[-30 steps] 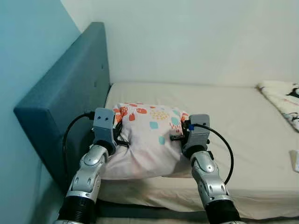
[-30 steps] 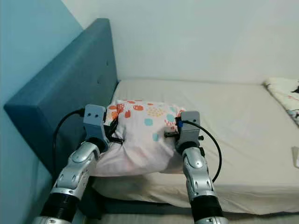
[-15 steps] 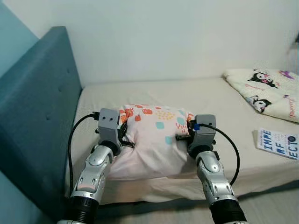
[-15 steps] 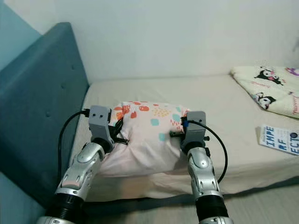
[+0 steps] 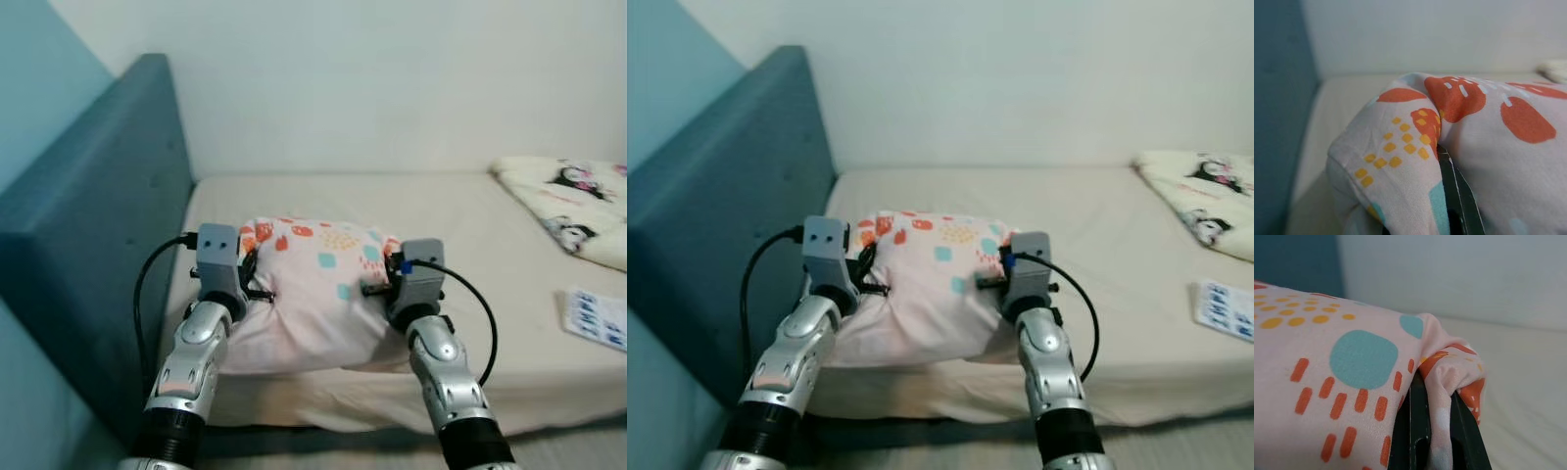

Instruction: Clean up the room

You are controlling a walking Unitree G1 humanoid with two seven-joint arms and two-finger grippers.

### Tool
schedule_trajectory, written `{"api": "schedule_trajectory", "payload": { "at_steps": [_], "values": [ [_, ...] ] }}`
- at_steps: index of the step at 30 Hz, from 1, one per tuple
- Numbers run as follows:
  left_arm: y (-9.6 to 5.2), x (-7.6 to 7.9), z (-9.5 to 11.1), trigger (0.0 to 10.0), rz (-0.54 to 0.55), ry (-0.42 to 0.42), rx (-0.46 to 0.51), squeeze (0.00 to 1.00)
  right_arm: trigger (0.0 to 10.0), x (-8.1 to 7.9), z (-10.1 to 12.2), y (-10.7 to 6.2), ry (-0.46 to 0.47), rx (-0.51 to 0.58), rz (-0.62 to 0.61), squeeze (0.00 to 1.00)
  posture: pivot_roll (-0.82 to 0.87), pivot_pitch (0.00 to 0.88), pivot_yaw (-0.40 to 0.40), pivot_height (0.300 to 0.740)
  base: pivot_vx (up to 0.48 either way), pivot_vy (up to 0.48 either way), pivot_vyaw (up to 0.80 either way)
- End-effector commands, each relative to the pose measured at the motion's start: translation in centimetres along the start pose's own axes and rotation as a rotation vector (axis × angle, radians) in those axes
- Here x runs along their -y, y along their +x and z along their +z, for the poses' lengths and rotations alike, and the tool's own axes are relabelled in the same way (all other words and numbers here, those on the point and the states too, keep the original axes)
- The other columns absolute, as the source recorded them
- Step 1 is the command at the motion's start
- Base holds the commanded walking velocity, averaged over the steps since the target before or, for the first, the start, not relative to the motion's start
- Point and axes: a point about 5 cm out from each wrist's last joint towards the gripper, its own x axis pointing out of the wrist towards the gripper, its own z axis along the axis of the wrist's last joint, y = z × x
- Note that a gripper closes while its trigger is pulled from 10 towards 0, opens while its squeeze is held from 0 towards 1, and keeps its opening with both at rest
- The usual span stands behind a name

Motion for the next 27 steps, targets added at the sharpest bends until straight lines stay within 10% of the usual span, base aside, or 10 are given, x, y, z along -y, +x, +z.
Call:
{"api": "schedule_trajectory", "payload": {
  "at_steps": [1,12,27],
  "values": [
    [0.51,1.06,1.58,10.0,-0.035,0.002,0.078,0.00,10.0,-1.26,0.60,0.16,-0.013,0.034,0.075,0.00,0.01,0.000,-0.061,0.740,0.412,0.000,0.80],
    [0.45,1.14,1.49,10.0,-0.034,0.004,0.077,0.00,10.0,-1.31,0.41,-0.03,0.016,0.023,0.086,0.00,0.00,0.000,-0.064,0.740,0.412,0.000,0.00],
    [0.40,0.35,1.30,10.0,0.001,0.021,0.075,0.00,10.0,-1.13,0.30,-0.11,0.012,0.015,0.087,0.00,0.00,0.000,-0.064,0.740,0.000,0.000,0.00]
  ]
}}
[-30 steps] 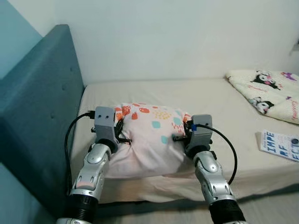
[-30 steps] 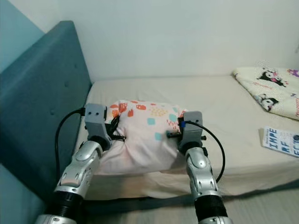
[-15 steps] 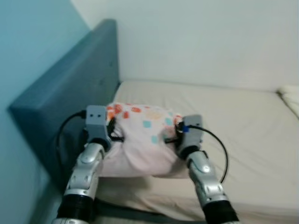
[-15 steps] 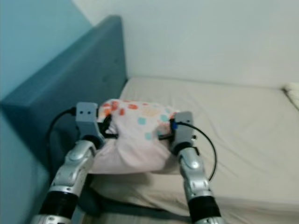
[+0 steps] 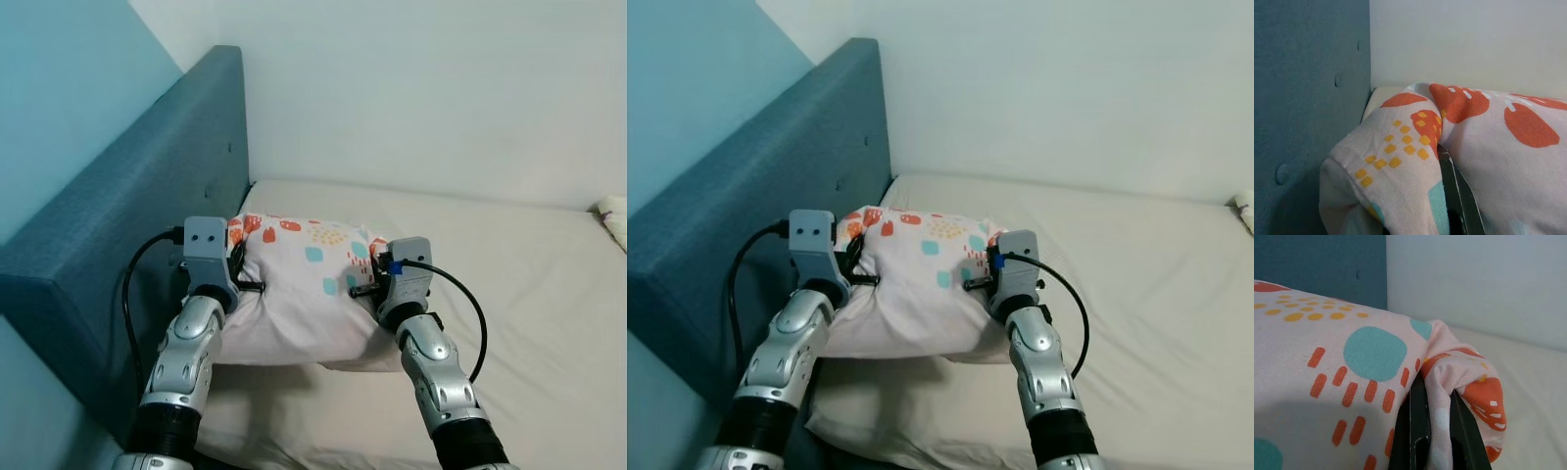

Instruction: Clean up the room

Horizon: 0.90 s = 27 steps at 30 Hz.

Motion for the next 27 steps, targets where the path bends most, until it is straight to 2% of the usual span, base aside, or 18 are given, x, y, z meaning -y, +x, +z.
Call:
{"api": "schedule_trajectory", "payload": {
  "at_steps": [1,7,11,12,14,15,16,17,19,20,21,24,25,27],
  "values": [
    [0.2,0.8,0.7,10.0,-0.028,0.018,0.043,0.00,10.0,-0.9,-0.1,0.0,-0.003,-0.003,0.044,0.00,0.00,0.000,-0.064,0.740,0.000,0.000,0.00],
    [0.4,1.1,0.2,10.0,-0.058,0.043,0.019,0.00,10.0,-0.3,-0.2,0.2,-0.046,-0.016,0.012,0.00,0.00,0.000,-0.062,0.740,0.000,0.000,0.00],
    [1.1,1.6,0.2,10.0,-0.095,0.084,0.026,0.00,10.0,0.5,0.0,0.8,-0.084,-0.021,0.003,0.00,0.00,0.000,-0.061,0.740,0.000,0.000,0.00],
    [1.9,1.8,0.5,10.0,-0.120,0.102,0.033,0.00,10.0,1.0,0.5,1.5,-0.104,-0.013,0.003,0.00,0.00,0.000,-0.059,0.740,0.000,0.000,0.00],
    [4.1,2.4,1.8,10.0,-0.166,0.156,0.047,0.00,10.0,2.5,1.9,3.4,-0.150,-0.003,-0.017,0.00,-0.01,0.000,-0.053,0.740,0.000,0.000,0.00],
    [4.1,2.4,1.8,10.0,-0.166,0.156,0.047,0.00,10.0,2.5,1.9,3.4,-0.150,-0.003,-0.017,0.00,-0.01,0.000,-0.053,0.740,0.000,0.000,0.00],
    [6.0,2.6,3.4,10.0,-0.179,0.209,0.052,0.00,10.0,3.6,4.0,5.2,-0.182,0.011,-0.044,0.00,-0.02,0.022,-0.047,0.740,0.000,0.000,0.00],
    [6.6,2.5,4.1,10.0,-0.172,0.226,0.056,0.00,10.0,3.8,4.8,5.7,-0.198,0.017,-0.053,0.00,-0.02,0.045,-0.043,0.740,0.000,0.000,0.00],
    [6.9,2.5,4.6,10.0,-0.167,0.236,0.059,0.00,10.0,3.9,5.3,6.0,-0.208,0.021,-0.059,0.00,-0.02,0.045,-0.043,0.740,0.000,0.000,0.00],
    [7.6,1.9,5.8,10.0,-0.128,0.244,0.071,0.00,10.0,4.1,6.5,6.6,-0.227,0.034,-0.070,0.00,-0.03,0.080,-0.040,0.740,0.000,0.000,0.00],
    [7.6,1.9,5.8,10.0,-0.128,0.244,0.071,0.00,10.0,4.1,6.5,6.6,-0.227,0.034,-0.070,0.00,-0.03,0.080,-0.040,0.740,0.000,0.000,0.00],
    [8.5,0.8,8.3,10.0,-0.064,0.286,0.115,0.00,10.0,4.6,8.6,7.6,-0.263,0.060,-0.099,0.00,-0.02,0.132,-0.039,0.740,0.000,0.000,0.00],
    [8.5,0.8,8.3,10.0,-0.064,0.286,0.115,0.00,10.0,4.6,8.6,7.6,-0.263,0.060,-0.099,0.00,-0.02,0.132,-0.039,0.740,0.000,0.000,0.00],
    [8.8,0.4,9.5,10.0,-0.044,0.322,0.144,0.00,10.0,4.8,9.9,8.0,-0.281,0.079,-0.111,0.00,-0.02,0.150,-0.041,0.740,0.000,0.000,0.00]
  ]
}}
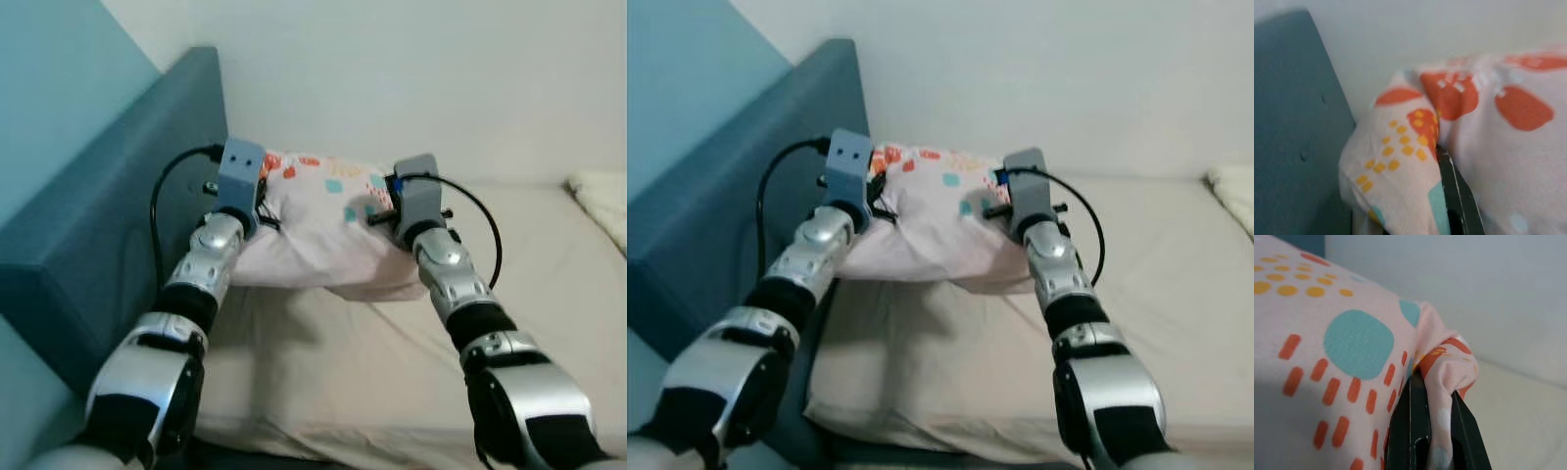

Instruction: Clean up the room

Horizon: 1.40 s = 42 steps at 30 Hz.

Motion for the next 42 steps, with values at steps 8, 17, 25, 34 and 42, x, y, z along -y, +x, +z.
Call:
{"api": "schedule_trajectory", "payload": {
  "at_steps": [8,17,25,34,42],
  "values": [
    [1.3,-4.4,8.2,10.0,0.194,0.221,0.266,0.00,10.0,0.7,6.8,1.9,-0.029,0.200,-0.015,0.00,-0.01,0.192,-0.057,0.740,0.000,0.000,0.00],
    [-0.6,-5.6,1.6,10.0,0.230,0.499,0.132,0.00,10.0,-6.1,-0.4,0.1,-0.037,0.010,0.146,0.00,0.01,0.291,-0.066,0.740,0.000,0.000,0.00],
    [-3.9,-4.7,-7.0,10.0,0.183,0.594,-0.108,0.00,10.0,-11.9,-6.3,-3.5,-0.033,-0.173,0.282,0.00,0.02,0.333,-0.085,0.740,0.000,0.000,0.00],
    [-5.2,-3.4,-10.0,10.0,0.136,0.497,-0.241,0.00,10.0,-13.9,-7.9,-4.7,0.196,-0.316,0.277,0.00,0.01,0.351,-0.081,0.740,0.000,0.000,0.00],
    [-5.4,-2.2,-10.9,10.0,0.053,0.425,-0.296,0.30,10.0,-14.0,-8.0,-4.8,0.181,-0.325,0.311,0.00,0.00,0.355,-0.078,0.740,0.000,0.000,0.00]
  ]
}}
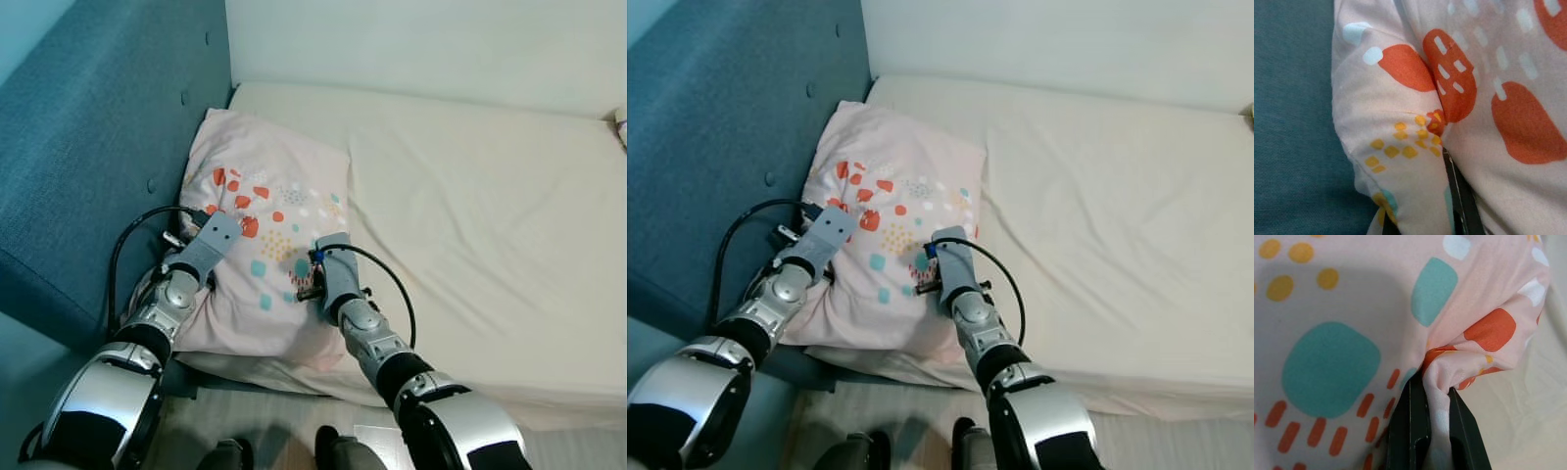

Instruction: Clean up the room

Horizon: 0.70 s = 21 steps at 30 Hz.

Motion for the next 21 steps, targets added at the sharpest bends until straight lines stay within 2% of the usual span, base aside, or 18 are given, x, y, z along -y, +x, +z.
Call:
{"api": "schedule_trajectory", "payload": {
  "at_steps": [1,4,5,8,10,11,13,14,21],
  "values": [
    [-0.6,2.2,-0.8,10.0,-0.094,-0.036,-0.036,0.40,10.0,-0.6,-0.8,-0.2,-0.026,-0.031,0.042,0.00,-0.01,0.355,-0.080,0.740,0.000,0.000,0.00],
    [-0.6,2.4,-0.9,10.0,-0.110,-0.040,-0.041,0.40,10.0,-0.6,-0.9,-0.2,-0.032,-0.037,0.044,0.00,-0.01,0.354,-0.080,0.740,0.000,0.000,0.00],
    [-0.8,2.9,-1.2,10.0,-0.142,-0.035,-0.055,0.47,10.0,-0.5,-1.4,-0.3,-0.056,-0.054,0.045,0.00,-0.01,0.349,-0.078,0.740,0.000,0.000,0.00],
    [-1.0,3.2,-1.5,10.0,-0.170,-0.043,-0.072,0.45,10.0,-0.3,-1.9,-0.5,-0.060,-0.070,0.033,0.00,-0.01,0.352,-0.077,0.740,0.000,0.000,0.00],
    [-1.1,3.4,-1.7,10.0,-0.186,-0.035,-0.081,0.49,10.0,-0.2,-2.2,-0.5,-0.049,-0.077,0.022,0.00,-0.01,0.354,-0.077,0.740,0.000,0.000,0.00],
    [-1.1,3.5,-1.8,10.0,-0.193,-0.027,-0.083,0.97,10.0,-0.2,-2.2,-0.6,-0.035,-0.076,0.024,0.02,-0.01,0.351,-0.074,0.740,0.000,0.000,0.00],
    [-1.1,3.5,-1.8,10.0,-0.198,-0.023,-0.083,0.97,10.0,-0.3,-2.3,-0.6,-0.026,-0.075,0.027,0.02,-0.01,0.351,-0.073,0.740,0.000,0.000,0.00],
    [-1.1,3.4,-1.8,10.0,-0.199,-0.022,-0.083,1.00,10.0,-0.4,-2.2,-0.6,0.006,-0.069,0.040,1.00,-0.01,0.352,-0.073,0.740,0.000,0.000,0.00],
    [-0.8,2.9,-1.4,10.0,-0.188,-0.028,-0.070,1.00,10.0,-0.7,-1.8,-0.5,0.031,-0.048,0.053,1.00,0.00,0.353,-0.071,0.740,0.000,0.000,0.00]
  ]
}}
